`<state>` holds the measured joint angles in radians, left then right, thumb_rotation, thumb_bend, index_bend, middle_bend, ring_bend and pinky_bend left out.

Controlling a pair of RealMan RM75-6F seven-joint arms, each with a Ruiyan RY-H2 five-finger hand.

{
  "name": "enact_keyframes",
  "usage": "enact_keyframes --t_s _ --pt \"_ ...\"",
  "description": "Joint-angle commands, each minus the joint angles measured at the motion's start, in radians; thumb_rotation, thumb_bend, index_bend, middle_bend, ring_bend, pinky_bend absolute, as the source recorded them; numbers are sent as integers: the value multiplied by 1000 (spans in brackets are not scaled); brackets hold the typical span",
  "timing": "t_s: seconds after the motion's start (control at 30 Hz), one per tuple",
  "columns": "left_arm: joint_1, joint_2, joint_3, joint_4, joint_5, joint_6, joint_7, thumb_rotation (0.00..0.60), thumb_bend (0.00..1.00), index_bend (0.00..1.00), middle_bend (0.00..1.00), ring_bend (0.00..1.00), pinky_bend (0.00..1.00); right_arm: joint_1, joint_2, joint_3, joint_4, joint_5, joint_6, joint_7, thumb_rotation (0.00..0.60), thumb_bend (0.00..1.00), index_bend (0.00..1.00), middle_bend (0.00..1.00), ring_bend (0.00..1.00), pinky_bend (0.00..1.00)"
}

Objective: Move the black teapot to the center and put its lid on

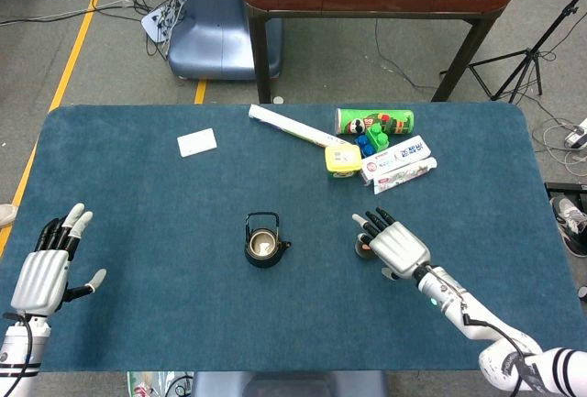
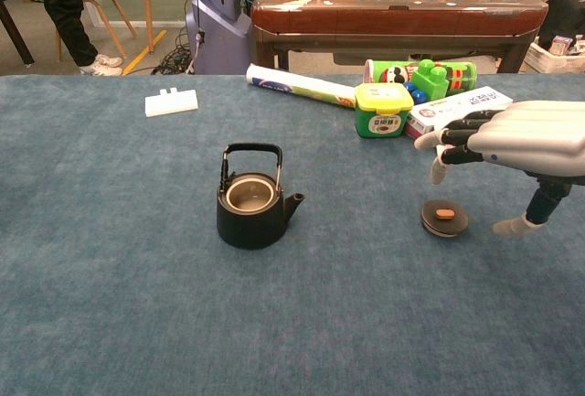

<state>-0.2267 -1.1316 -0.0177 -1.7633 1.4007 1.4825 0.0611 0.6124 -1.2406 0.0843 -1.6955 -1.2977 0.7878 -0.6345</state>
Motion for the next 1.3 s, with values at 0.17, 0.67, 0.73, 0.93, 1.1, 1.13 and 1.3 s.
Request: enact_keyframes --t_s 0.17,0.67,0.73,0.93,1.1,1.13,1.3 --pt "11 -1 -5 7 1 -17 -28 600 246 0 0 0 0 43 -59 -19 63 83 -13 -58 600 231 251 51 0 0" --pt "31 6 -26 6 6 -25 -44 600 246 0 0 0 0 101 -144 -40 172 149 -17 -66 600 231 250 50 0 0" --pt "35 7 -28 6 6 -25 -47 600 246 0 0 0 0 109 -151 -44 178 152 -17 -67 600 231 250 51 0 0" --pt "42 8 -33 12 10 -26 -56 600 246 0 0 0 0 128 -170 -56 195 171 -18 -80 600 231 252 51 0 0" --pt "46 9 -37 14 15 -27 -63 600 246 0 0 0 0 139 -184 -64 207 190 -12 -90 600 231 267 51 0 0" --pt "47 8 -38 15 15 -27 -63 600 246 0 0 0 0 141 -186 -65 209 196 -13 -92 600 231 267 51 0 0" --pt "51 6 -43 18 10 -31 -65 600 246 0 0 0 0 153 -196 -71 217 214 -10 -100 600 233 267 51 0 0"
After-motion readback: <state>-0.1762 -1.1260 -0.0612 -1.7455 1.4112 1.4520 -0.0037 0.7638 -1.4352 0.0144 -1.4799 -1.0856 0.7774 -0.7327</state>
